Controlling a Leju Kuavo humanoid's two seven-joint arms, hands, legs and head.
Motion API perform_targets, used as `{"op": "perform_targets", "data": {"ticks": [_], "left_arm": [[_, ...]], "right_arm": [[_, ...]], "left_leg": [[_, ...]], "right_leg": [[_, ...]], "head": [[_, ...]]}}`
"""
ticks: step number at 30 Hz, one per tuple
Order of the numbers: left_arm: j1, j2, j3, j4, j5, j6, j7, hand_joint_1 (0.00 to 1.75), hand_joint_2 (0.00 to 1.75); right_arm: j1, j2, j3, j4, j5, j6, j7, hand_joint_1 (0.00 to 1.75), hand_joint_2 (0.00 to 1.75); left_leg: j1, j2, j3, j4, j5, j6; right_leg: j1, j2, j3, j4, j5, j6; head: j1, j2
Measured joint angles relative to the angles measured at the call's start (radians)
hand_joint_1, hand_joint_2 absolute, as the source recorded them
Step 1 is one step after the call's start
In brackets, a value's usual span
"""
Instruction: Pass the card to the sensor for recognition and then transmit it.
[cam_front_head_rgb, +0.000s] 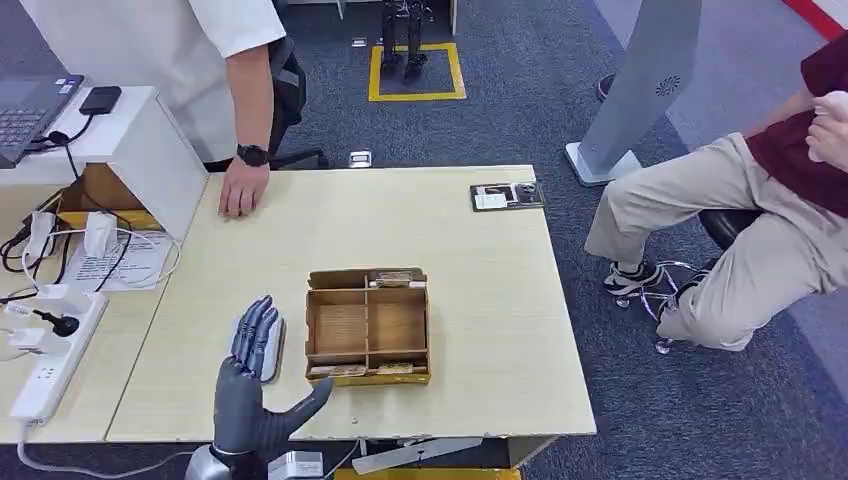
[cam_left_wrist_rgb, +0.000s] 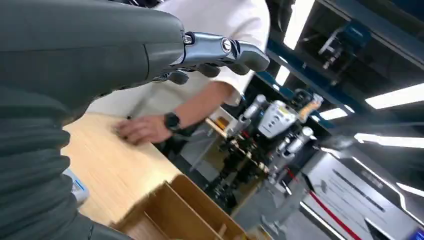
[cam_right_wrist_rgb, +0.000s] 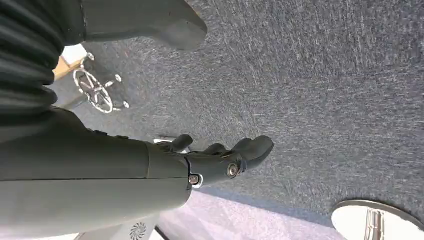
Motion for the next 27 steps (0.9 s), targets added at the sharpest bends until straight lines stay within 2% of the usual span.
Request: {"op": "perform_targets", "data": {"ticks": [13,21,27], "left_arm": [[-0.052,0.03,-0.145,0.002,0.027,-0.076,-0.018,0.0,1.75],[-0.071,0.033,-0.175,0.012,0.029,-0.084,-0.019,0.0,1.75],[-0.09,0.038,-0.185,0.058,-0.008,-0.081,0.018,0.0,1.75]], "right_arm": [[-0.001,-0.004,0.0,0.001,-0.001,0.0,-0.008,0.0,1.75],[-0.001,-0.004,0.0,0.001,-0.002,0.0,-0.012,0.0,1.75],[-0.002,-0.005,0.0,0.002,-0.002,0.0,-0.012,0.0,1.75]], "left_leg": [[0.0,0.0,0.0,0.0,0.0,0.0],[0.0,0.0,0.0,0.0,0.0,0.0],[0.0,0.0,0.0,0.0,0.0,0.0]], "right_leg": [[0.0,0.0,0.0,0.0,0.0,0.0],[0.0,0.0,0.0,0.0,0.0,0.0],[0.0,0.0,0.0,0.0,0.0,0.0]], "head": [[0.0,0.0],[0.0,0.0],[0.0,0.0]]}}
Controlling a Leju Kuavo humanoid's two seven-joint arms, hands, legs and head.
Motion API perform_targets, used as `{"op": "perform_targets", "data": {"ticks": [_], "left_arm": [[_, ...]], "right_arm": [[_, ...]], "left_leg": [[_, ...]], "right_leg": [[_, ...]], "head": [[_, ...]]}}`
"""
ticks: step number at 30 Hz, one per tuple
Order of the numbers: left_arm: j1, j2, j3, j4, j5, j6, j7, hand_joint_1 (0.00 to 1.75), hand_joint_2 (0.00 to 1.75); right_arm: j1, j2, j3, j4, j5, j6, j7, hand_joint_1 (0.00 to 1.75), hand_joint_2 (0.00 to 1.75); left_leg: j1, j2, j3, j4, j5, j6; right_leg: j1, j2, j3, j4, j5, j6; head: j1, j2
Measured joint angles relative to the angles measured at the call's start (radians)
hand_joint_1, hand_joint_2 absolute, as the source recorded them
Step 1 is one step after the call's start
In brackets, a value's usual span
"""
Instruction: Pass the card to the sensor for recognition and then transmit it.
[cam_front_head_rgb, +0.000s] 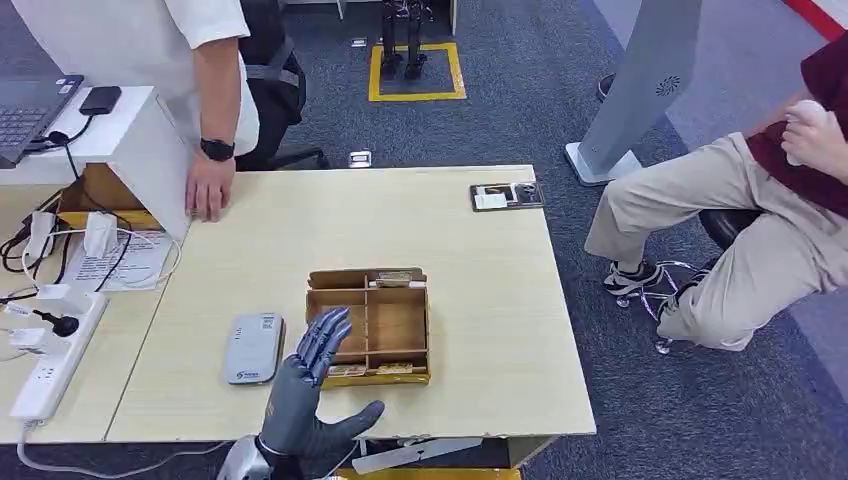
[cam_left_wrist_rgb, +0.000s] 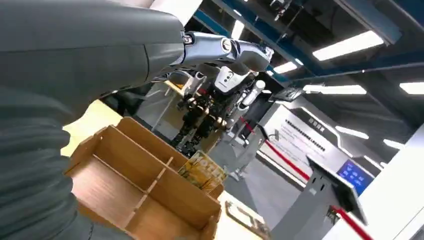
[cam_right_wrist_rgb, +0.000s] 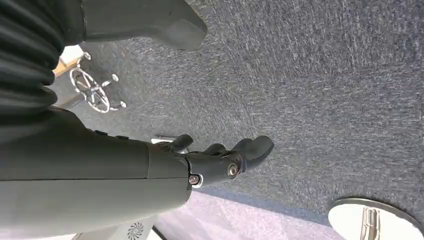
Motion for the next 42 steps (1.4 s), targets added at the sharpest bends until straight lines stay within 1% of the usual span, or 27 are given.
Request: {"op": "perform_targets", "data": {"ticks": [2,7,16,21,23,26,29,32,35,40,42], "left_arm": [[-0.006,0.002,-0.007,0.021,-0.015,0.0,0.014,0.0,1.75],[-0.016,0.003,-0.011,0.06,-0.02,0.0,0.018,0.0,1.75],[-0.023,0.003,-0.013,0.089,-0.02,0.0,0.018,0.0,1.75],[-0.029,0.002,-0.014,0.105,-0.026,0.002,0.042,0.0,1.75],[-0.034,-0.001,-0.014,0.119,-0.049,0.016,0.076,0.0,1.75],[-0.045,-0.017,-0.014,0.151,-0.114,0.052,0.143,0.0,1.75],[-0.057,-0.03,-0.014,0.182,-0.209,0.102,0.21,0.0,1.75],[-0.066,-0.039,-0.014,0.211,-0.299,0.121,0.265,0.0,1.75],[-0.066,-0.05,-0.011,0.221,-0.375,0.123,0.298,0.0,1.75],[-0.066,-0.063,-0.004,0.236,-0.395,0.124,0.306,0.0,1.75],[-0.066,-0.069,0.002,0.238,-0.427,0.124,0.326,0.0,1.75]], "right_arm": [[-0.001,0.0,0.0,0.0,0.0,0.0,0.0,0.0,1.75],[-0.002,-0.001,0.0,0.002,0.003,0.0,0.0,0.0,1.75],[-0.002,-0.002,0.0,0.006,0.003,0.0,0.0,0.0,1.75],[-0.003,-0.003,0.0,0.008,0.003,0.0,0.0,0.0,1.75],[-0.003,-0.003,0.0,0.008,0.002,0.0,0.001,0.0,1.75],[-0.003,-0.003,0.0,0.009,0.0,0.0,0.006,0.0,1.75],[-0.003,-0.003,0.0,0.009,0.0,0.0,0.014,0.0,1.75],[-0.003,-0.003,0.0,0.01,0.003,0.0,0.019,0.0,1.75],[-0.003,-0.003,0.0,0.01,0.004,0.0,0.021,0.0,1.75],[-0.003,-0.003,0.0,0.01,0.004,0.0,0.021,0.0,1.75],[-0.003,-0.003,0.0,0.01,0.003,0.0,0.021,0.0,1.75]], "left_leg": [[0.0,0.0,0.0,0.0,0.0,0.0],[0.0,0.0,0.0,0.0,0.0,0.0],[0.0,0.0,0.0,0.0,0.0,0.0],[0.0,0.0,0.0,0.0,0.0,0.0],[0.0,0.0,0.0,0.0,0.0,0.0],[0.0,0.0,0.0,0.0,0.0,0.0],[0.0,0.0,0.0,0.0,0.0,0.0],[0.0,0.0,0.0,0.0,0.0,0.0],[0.0,0.0,0.0,0.0,0.0,0.0],[0.0,0.0,0.0,0.0,0.0,0.0],[0.0,0.0,0.0,0.0,0.0,0.0]], "right_leg": [[0.0,0.0,0.0,0.0,0.0,0.0],[0.0,0.0,0.0,0.0,0.0,0.0],[0.0,0.0,0.0,0.0,0.0,0.0],[0.0,0.0,0.0,0.0,0.0,0.0],[0.0,0.0,0.0,0.0,0.0,0.0],[0.0,0.0,0.0,0.0,0.0,0.0],[0.0,0.0,0.0,0.0,0.0,0.0],[0.0,0.0,0.0,0.0,0.0,0.0],[0.0,0.0,0.0,0.0,0.0,0.0],[0.0,0.0,0.0,0.0,0.0,0.0],[0.0,0.0,0.0,0.0,0.0,0.0]], "head": [[0.0,0.0],[0.0,0.0],[0.0,0.0],[0.0,0.0],[0.0,0.0],[0.0,0.0],[0.0,0.0],[0.0,0.0],[0.0,0.0],[0.0,0.0],[0.0,0.0]]}}
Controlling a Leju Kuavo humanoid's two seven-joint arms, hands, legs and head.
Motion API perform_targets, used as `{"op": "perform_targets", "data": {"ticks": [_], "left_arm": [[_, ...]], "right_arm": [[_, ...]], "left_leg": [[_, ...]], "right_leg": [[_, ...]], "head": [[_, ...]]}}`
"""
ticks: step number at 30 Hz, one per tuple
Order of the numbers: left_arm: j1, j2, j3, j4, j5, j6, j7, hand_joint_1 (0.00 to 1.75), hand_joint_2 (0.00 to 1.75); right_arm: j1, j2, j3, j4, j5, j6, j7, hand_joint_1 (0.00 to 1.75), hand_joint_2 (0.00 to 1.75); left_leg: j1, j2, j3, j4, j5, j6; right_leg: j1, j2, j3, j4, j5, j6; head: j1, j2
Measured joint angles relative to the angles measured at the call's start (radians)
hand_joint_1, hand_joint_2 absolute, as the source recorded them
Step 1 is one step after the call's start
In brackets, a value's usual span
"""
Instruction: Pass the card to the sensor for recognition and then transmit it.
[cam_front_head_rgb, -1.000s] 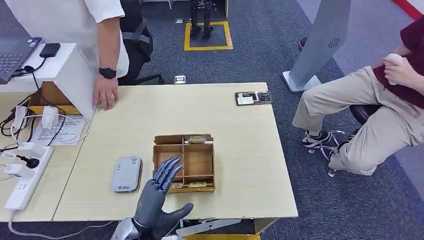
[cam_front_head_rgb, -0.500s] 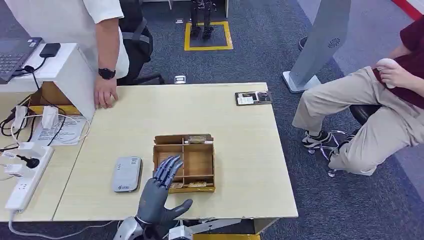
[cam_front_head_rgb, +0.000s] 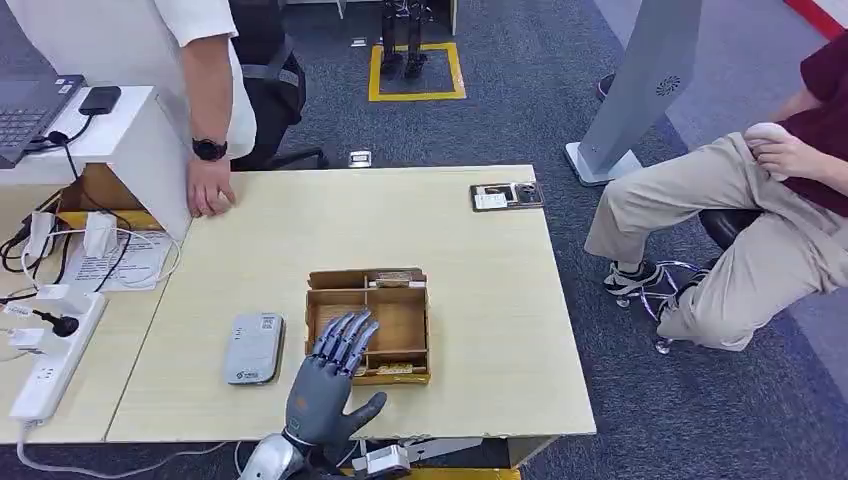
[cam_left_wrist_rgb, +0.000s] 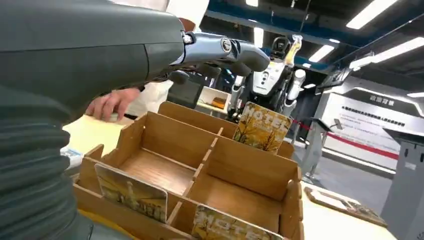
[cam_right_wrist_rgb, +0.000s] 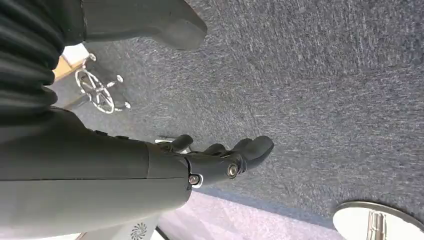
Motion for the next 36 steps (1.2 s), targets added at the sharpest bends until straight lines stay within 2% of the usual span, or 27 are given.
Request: {"op": "perform_targets", "data": {"ticks": [4,10,20,23,31,36], "left_arm": [[0.001,-0.021,0.026,0.006,-0.081,0.0,0.046,0.0,1.75],[0.005,-0.044,0.063,0.007,-0.142,0.0,0.081,0.0,1.75],[0.019,-0.077,0.121,0.006,-0.187,0.001,0.108,0.0,1.75],[0.021,-0.087,0.137,0.006,-0.222,0.001,0.143,0.0,1.75],[0.021,-0.09,0.154,0.007,-0.33,0.001,0.248,0.0,1.75],[0.005,-0.076,0.148,0.033,-0.371,0.004,0.283,0.0,1.75]], "right_arm": [[0.0,0.0,0.0,0.0,-0.005,0.0,0.003,0.0,1.75],[0.0,0.0,0.0,0.0,-0.006,0.0,0.009,0.0,1.75],[0.0,0.0,-0.003,0.0,-0.006,0.0,0.011,0.0,1.75],[0.0,0.0,-0.007,0.0,-0.006,0.0,0.011,0.0,1.75],[0.0,0.0,-0.01,0.0,-0.002,0.0,0.011,0.0,1.75],[-0.001,0.0,-0.01,0.0,0.0,0.0,0.01,0.0,1.75]], "left_leg": [[0.0,0.0,0.0,0.0,0.0,0.0],[0.0,0.0,0.0,0.0,0.0,0.0],[0.0,0.0,0.0,0.0,0.0,0.0],[0.0,0.0,0.0,0.0,0.0,0.0],[0.0,0.0,0.0,0.0,0.0,0.0],[0.0,0.0,0.0,0.0,0.0,0.0]], "right_leg": [[0.0,0.0,0.0,0.0,0.0,0.0],[0.0,0.0,0.0,0.0,0.0,0.0],[0.0,0.0,0.0,0.0,0.0,0.0],[0.0,0.0,0.0,0.0,0.0,0.0],[0.0,0.0,0.0,0.0,0.0,0.0],[0.0,0.0,0.0,0.0,0.0,0.0]], "head": [[0.0,0.0],[0.0,0.0],[0.0,0.0],[0.0,0.0],[0.0,0.0],[0.0,0.0]]}}
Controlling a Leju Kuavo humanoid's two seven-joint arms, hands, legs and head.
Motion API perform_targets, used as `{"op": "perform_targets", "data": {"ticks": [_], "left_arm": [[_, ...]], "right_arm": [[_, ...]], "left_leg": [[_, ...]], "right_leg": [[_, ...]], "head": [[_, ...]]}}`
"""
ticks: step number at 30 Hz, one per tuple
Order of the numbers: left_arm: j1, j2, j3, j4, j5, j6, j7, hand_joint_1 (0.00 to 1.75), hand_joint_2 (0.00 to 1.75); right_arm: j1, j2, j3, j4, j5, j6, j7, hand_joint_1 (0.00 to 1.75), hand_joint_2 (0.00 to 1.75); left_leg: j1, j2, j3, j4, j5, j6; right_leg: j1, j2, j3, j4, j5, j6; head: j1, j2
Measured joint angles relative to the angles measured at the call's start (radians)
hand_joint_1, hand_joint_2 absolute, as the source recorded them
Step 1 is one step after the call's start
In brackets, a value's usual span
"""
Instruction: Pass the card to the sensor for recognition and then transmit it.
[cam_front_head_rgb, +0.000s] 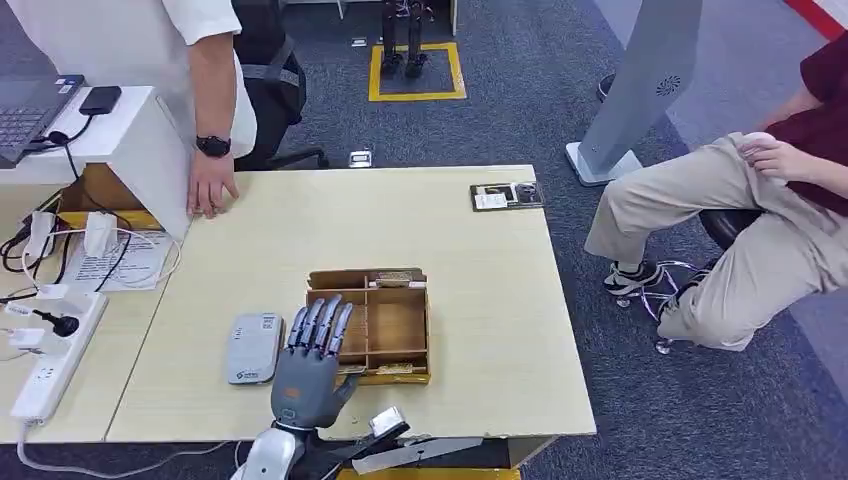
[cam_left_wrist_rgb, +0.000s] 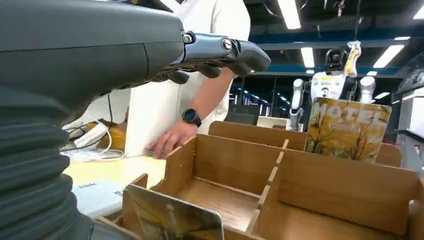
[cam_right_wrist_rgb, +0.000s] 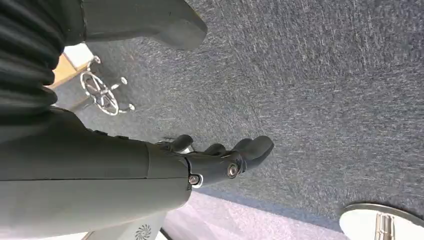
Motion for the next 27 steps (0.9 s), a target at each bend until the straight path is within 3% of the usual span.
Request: {"op": "perform_targets", "data": {"ticks": [5,6,7,8,27], "left_arm": [[-0.019,0.008,-0.013,0.024,0.008,0.006,0.002,0.0,1.75],[-0.022,0.01,-0.015,0.027,0.01,0.007,0.002,0.47,1.75],[-0.023,0.011,-0.016,0.03,0.01,0.008,0.002,1.57,1.75],[-0.024,0.013,-0.018,0.032,0.01,0.008,0.001,1.75,1.75],[-0.032,0.039,-0.044,0.083,0.028,0.009,-0.022,1.75,1.75]], "right_arm": [[0.0,0.0,0.0,0.001,0.0,0.0,0.0,0.0,1.75],[-0.001,0.0,0.0,0.002,0.0,0.0,0.0,0.0,1.75],[-0.001,0.0,0.0,0.002,0.0,0.0,0.0,0.0,1.75],[-0.001,0.0,0.0,0.002,0.0,0.0,0.0,0.0,1.75],[-0.001,0.0,0.0,0.01,0.003,0.0,-0.002,0.0,1.75]], "left_leg": [[0.0,0.0,0.0,0.0,0.0,0.0],[0.0,0.0,0.0,0.0,0.0,0.0],[0.0,0.0,0.0,0.0,0.0,0.0],[0.0,0.0,0.0,0.0,0.0,0.0],[0.0,0.0,0.0,0.0,0.0,0.0]], "right_leg": [[0.0,0.0,0.0,0.0,0.0,0.0],[0.0,0.0,0.0,0.0,0.0,0.0],[0.0,0.0,0.001,0.0,0.0,0.0],[0.0,0.0,0.001,0.0,0.0,0.0],[0.0,0.0,0.0,0.0,0.0,0.0]], "head": [[0.0,0.0],[0.0,0.0],[0.0,0.0],[0.0,0.0],[0.0,0.0]]}}
